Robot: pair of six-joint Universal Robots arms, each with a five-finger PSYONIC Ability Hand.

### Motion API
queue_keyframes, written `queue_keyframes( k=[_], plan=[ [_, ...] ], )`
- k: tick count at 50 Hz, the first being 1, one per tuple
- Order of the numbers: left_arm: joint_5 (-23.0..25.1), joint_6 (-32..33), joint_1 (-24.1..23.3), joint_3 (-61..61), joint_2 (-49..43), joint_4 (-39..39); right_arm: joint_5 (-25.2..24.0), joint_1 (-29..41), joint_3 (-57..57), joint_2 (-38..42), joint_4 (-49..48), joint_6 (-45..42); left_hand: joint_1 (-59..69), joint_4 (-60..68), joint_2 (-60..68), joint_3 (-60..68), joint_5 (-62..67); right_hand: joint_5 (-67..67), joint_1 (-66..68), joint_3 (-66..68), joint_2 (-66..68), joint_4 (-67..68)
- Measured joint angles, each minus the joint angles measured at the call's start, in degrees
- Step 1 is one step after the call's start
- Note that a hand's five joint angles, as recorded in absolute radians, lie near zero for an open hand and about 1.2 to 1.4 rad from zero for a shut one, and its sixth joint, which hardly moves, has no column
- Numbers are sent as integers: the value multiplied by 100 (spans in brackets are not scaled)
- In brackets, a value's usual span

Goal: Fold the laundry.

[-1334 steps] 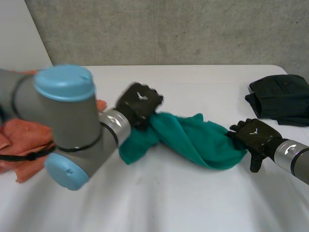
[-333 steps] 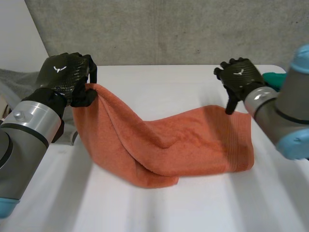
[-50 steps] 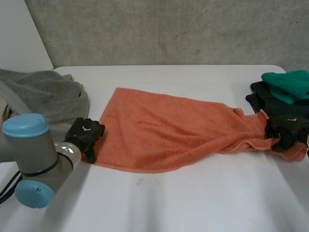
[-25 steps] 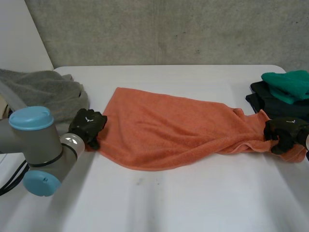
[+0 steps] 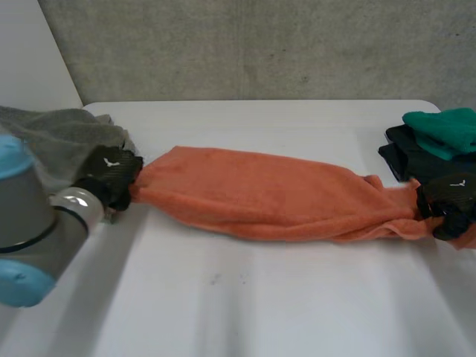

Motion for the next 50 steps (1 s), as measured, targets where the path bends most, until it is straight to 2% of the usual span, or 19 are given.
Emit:
queue_keyframes(
  k=[3, 5, 11, 17, 22, 28, 32, 34, 36, 37, 38, 42, 44, 50],
  plan=[
    [-76, 87, 81, -193, 421, -285, 17, 0, 82, -188, 234, -362, 0, 0, 0, 0, 0, 0, 0, 0, 0, 0],
    [-216, 306, 214, -483, 973, -798, 86, 0, 216, -417, 692, -1008, 0, 0, 0, 0, 0, 0, 0, 0, 0, 0],
    [-500, 883, 342, -1140, 1574, -1717, 326, 18, 419, -517, 1361, -1912, 0, 1, 1, 0, 0, 0, 0, 0, 0, 0],
    [-653, 1151, 311, -1507, 1541, -1904, 406, 60, 475, -448, 1517, -2150, 0, 1, 2, 0, 0, 0, 0, 0, 0, 0],
    [-701, 1207, 262, -1285, 954, -1545, 392, 304, 238, -142, 1200, -2033, 0, 2, 20, 23, 0, 0, 0, 0, 0, 0],
    [-772, 1113, 138, 308, -150, -800, 449, 939, -998, 309, 117, -793, 0, 22, 45, 22, 0, 0, 0, 0, 0, 0],
    [-973, 884, -10, 1694, -591, -230, 521, 1193, -1943, 410, -935, 291, 0, 23, 61, 25, 0, 0, 0, 0, 0, 0],
    [-1083, 728, -62, 2215, -671, 87, 550, 1223, -2111, 406, -1250, 536, 0, 24, 66, 30, 0, 0, 0, 0, 1, 0],
    [-1263, 399, -135, 2940, -728, 748, 740, 1279, -2535, 312, -2574, 1431, 0, 25, 68, 49, 0, 0, 2, 0, 0, 0],
    [-1293, 328, -149, 3059, -725, 898, 768, 1282, -2566, 296, -2737, 1532, 0, 25, 68, 49, 0, 0, 34, 0, 0, 0],
    [-1353, 187, -173, 3261, -707, 1207, 878, 1296, -2656, 235, -3295, 1864, 0, 25, 70, 48, 0, 48, 140, 0, 0, 3],
    [-1448, -106, -231, 3401, -611, 1861, 1060, 1351, -2737, 164, -4162, 2359, 0, 25, 70, 49, 0, 117, 153, 0, 0, 5],
    [-1455, -148, -241, 3330, -583, 1946, 1075, 1388, -2740, 180, -4268, 2435, 0, 25, 75, 59, 0, 117, 153, 0, 0, 5],
    [-1437, -185, -260, 2421, -577, 1970, 753, 1529, -2620, 591, -3638, 2420, 0, 27, 85, 104, 0, 128, 153, 0, 0, 46]
  ],
)
